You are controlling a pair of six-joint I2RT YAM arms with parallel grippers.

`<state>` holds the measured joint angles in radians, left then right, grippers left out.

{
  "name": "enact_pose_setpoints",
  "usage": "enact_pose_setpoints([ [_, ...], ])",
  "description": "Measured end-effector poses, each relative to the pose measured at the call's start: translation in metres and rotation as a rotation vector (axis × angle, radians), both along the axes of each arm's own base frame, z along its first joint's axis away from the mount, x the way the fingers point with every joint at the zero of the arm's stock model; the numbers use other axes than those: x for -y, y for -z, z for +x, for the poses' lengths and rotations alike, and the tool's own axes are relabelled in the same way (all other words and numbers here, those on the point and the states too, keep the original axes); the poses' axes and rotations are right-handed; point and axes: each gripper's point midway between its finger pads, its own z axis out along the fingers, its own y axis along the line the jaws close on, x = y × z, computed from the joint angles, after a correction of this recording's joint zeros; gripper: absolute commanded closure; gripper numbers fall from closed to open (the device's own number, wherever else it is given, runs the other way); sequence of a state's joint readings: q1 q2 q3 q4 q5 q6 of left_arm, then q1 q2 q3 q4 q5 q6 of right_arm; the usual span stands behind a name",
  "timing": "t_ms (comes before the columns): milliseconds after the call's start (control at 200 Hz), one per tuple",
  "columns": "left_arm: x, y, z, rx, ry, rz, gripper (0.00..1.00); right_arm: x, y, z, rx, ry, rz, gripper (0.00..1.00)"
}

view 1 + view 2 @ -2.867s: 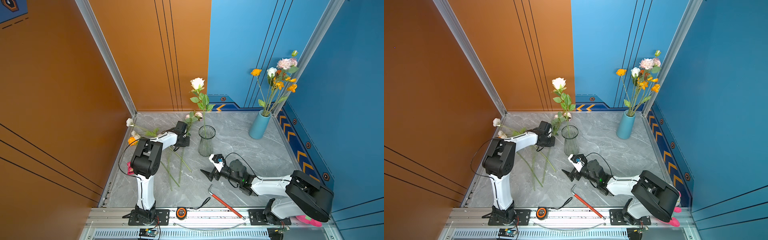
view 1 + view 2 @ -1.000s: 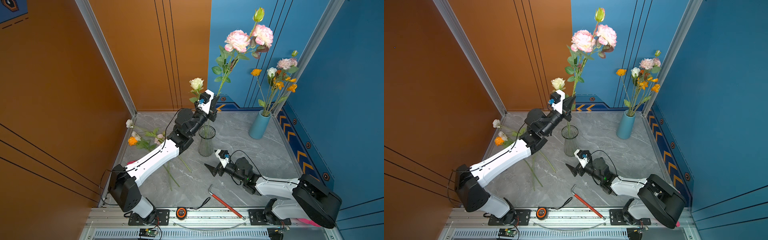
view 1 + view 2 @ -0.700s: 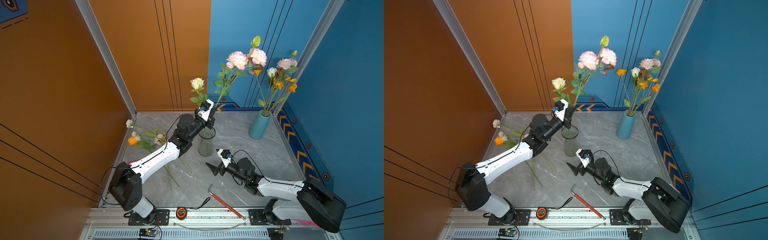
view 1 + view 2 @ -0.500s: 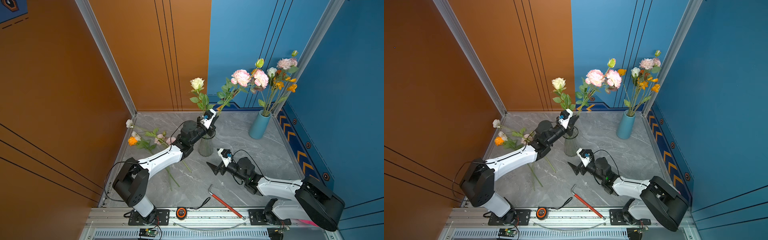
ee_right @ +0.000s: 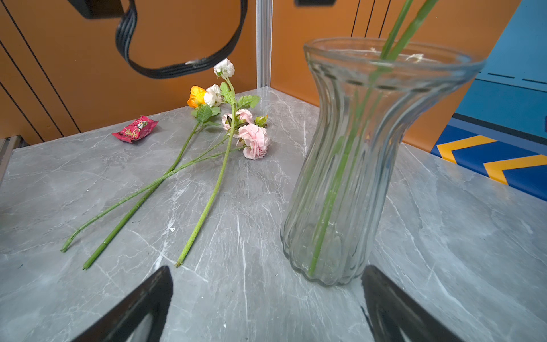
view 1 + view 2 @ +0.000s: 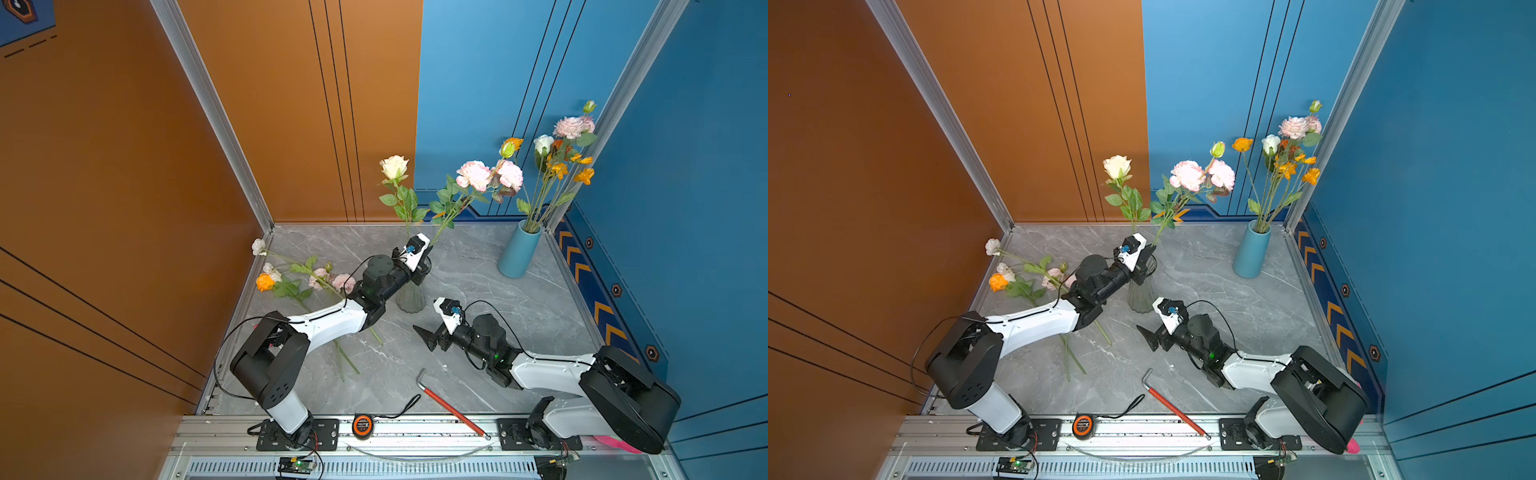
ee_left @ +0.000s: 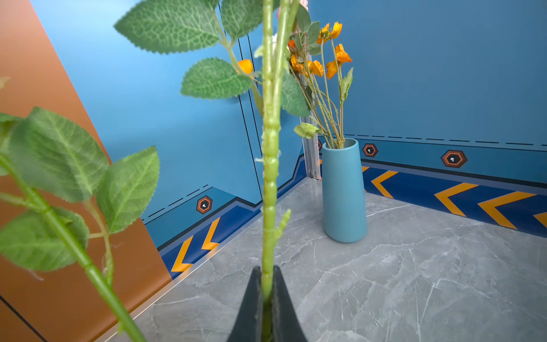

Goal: Arrange the flowers into the vase
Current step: 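Lower the pink rose stems into the glass vase and open the left gripper, then draw the left gripper back to the flower pile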

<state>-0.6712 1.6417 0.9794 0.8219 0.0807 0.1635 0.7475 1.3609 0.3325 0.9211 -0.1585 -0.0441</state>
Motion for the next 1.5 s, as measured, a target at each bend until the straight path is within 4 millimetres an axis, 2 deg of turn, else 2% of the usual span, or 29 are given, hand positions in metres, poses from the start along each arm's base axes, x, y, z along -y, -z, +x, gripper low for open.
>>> enact_pose_setpoints([
  [115, -0.003, 0.000, 0.002, -0.008, -0.011, -0.014, 0.92, 0.001, 0.000, 0.001, 0.000, 0.002, 0.000, 0.00],
  [255, -0.006, 0.002, 0.003, -0.016, -0.020, -0.025, 0.75, 0.000, 0.000, 0.001, 0.000, 0.002, 0.001, 0.00],
  [576, -0.012, 0.016, 0.000, -0.046, -0.029, -0.013, 0.63, 0.000, -0.001, 0.001, 0.003, 0.002, 0.003, 0.00],
  [781, -0.024, 0.001, -0.012, -0.019, -0.044, -0.030, 0.56, 0.000, -0.001, 0.000, 0.004, 0.000, 0.003, 0.00],
  [841, -0.034, -0.009, -0.016, -0.006, -0.074, -0.049, 0.52, -0.002, -0.001, -0.002, 0.005, -0.006, 0.001, 0.00],
  [916, -0.056, -0.018, -0.020, -0.008, -0.147, -0.091, 0.52, -0.008, -0.001, -0.007, 0.012, -0.026, -0.003, 0.00],
  [986, -0.087, -0.023, -0.022, -0.041, -0.230, -0.150, 0.52, -0.013, -0.003, -0.014, 0.025, -0.047, -0.010, 0.00],
  [1071, -0.138, -0.020, -0.016, -0.140, -0.349, -0.243, 0.52, -0.020, -0.007, -0.022, 0.048, -0.067, -0.014, 0.00],
  [1181, -0.199, -0.002, -0.008, -0.319, -0.497, -0.349, 0.49, -0.026, -0.011, -0.031, 0.066, -0.086, -0.013, 0.00],
  [1276, -0.239, 0.031, -0.002, -0.504, -0.582, -0.439, 0.52, -0.033, -0.012, -0.037, 0.069, -0.102, -0.013, 0.00],
  [1371, -0.258, 0.074, -0.003, -0.683, -0.621, -0.540, 0.54, -0.042, -0.010, -0.040, 0.062, -0.119, -0.009, 0.00],
  [1497, -0.262, 0.140, -0.015, -0.907, -0.661, -0.651, 0.56, -0.047, 0.001, -0.039, 0.037, -0.125, -0.022, 0.00],
])
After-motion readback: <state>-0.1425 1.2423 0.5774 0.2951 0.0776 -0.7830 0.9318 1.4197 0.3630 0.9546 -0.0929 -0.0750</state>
